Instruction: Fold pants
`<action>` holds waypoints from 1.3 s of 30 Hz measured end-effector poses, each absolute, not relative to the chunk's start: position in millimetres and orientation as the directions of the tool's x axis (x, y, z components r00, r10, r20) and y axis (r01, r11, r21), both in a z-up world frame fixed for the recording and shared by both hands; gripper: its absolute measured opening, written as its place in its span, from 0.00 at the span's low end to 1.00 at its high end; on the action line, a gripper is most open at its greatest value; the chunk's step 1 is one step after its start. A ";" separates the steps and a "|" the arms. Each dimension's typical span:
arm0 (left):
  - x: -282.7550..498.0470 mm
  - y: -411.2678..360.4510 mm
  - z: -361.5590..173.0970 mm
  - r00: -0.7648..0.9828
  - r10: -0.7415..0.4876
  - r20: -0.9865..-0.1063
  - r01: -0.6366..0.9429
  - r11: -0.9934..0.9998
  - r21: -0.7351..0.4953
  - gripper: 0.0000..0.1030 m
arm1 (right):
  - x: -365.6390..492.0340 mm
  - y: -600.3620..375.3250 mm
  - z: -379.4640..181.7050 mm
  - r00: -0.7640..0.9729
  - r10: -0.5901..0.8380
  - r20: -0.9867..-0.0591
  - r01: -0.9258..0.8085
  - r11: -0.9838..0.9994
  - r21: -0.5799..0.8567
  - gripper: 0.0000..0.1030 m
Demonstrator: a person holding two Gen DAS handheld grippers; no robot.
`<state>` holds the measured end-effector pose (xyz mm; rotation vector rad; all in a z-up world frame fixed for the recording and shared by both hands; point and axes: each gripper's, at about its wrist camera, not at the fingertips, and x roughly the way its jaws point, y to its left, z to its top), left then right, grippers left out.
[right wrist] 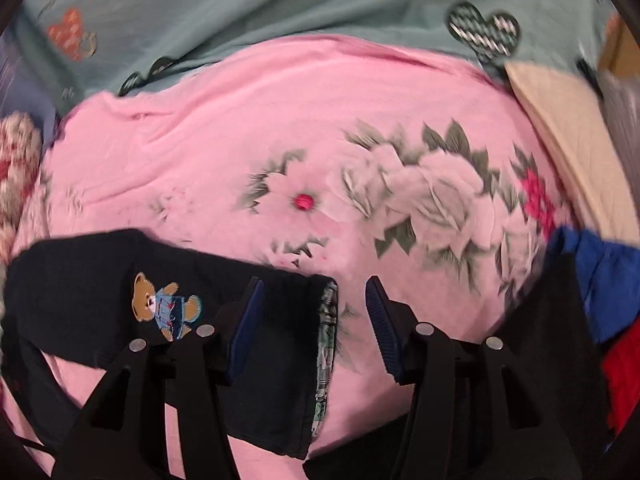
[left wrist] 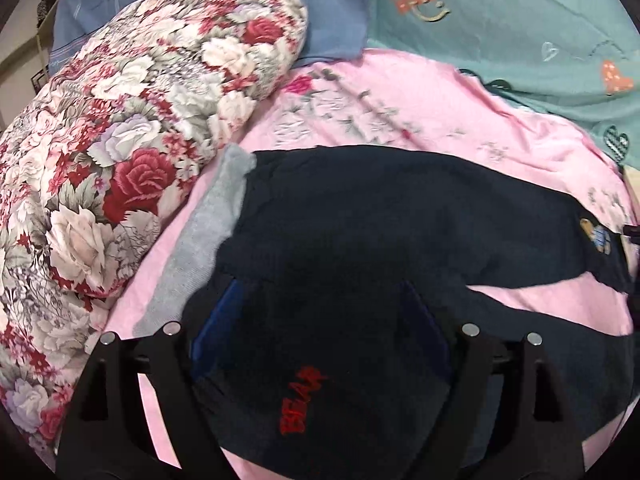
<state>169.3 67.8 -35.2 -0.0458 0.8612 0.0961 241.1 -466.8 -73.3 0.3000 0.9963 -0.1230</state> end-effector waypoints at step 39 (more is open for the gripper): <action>108.1 183.7 -62.4 0.523 0.186 -0.832 -0.367 0.930 -0.023 0.77 | 85.5 -378.3 -64.1 0.627 0.010 -0.779 0.288 0.926 0.243 0.71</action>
